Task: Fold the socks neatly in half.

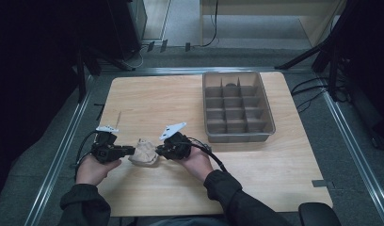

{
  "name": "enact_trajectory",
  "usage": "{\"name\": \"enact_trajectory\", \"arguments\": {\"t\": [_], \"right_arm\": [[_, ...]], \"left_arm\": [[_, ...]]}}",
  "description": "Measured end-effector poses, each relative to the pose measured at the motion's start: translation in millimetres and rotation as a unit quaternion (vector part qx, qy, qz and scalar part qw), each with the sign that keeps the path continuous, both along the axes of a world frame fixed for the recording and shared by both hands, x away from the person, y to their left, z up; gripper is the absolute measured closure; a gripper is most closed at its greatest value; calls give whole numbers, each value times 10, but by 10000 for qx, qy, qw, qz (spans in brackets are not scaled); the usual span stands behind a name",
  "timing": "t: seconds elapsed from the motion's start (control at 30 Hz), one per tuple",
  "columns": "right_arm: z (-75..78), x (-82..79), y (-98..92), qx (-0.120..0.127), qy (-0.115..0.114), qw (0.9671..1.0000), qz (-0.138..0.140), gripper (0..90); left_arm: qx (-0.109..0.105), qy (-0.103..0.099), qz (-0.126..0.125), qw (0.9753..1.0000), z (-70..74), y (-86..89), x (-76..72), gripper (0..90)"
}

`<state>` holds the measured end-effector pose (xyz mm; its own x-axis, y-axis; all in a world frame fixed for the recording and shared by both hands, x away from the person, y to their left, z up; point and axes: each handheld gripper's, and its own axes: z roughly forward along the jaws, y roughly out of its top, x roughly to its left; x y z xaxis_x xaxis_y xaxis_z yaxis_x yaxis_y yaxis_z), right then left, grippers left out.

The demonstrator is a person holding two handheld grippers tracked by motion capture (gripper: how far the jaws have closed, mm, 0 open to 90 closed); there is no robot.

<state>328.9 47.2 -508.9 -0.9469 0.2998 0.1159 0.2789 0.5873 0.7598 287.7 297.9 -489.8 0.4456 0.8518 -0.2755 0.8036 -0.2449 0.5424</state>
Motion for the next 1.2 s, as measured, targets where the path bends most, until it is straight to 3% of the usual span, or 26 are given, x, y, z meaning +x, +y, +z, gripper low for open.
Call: {"name": "enact_trajectory", "arguments": {"t": [0.17,0.37,0.47,0.53,0.8,1.2], "right_arm": [[-5,9,128,-41,0,10000,60,779],[-136,21,263,-130,10,9999,56,758],[-245,37,310,-256,18,9997,32,740],[-273,38,310,-255,14,9997,19,722],[-333,36,276,-251,33,9997,52,701],[-356,24,66,-214,-29,9997,86,701]], "left_arm": [[105,-29,-29,9999,-71,10,8,761],[106,74,-137,9998,-183,-1,22,753],[211,168,-223,9994,-227,-29,35,753],[303,228,-299,9988,-267,-57,40,753],[306,269,-346,9986,-307,-73,52,752],[149,309,-496,9982,-336,-244,84,750]]}}
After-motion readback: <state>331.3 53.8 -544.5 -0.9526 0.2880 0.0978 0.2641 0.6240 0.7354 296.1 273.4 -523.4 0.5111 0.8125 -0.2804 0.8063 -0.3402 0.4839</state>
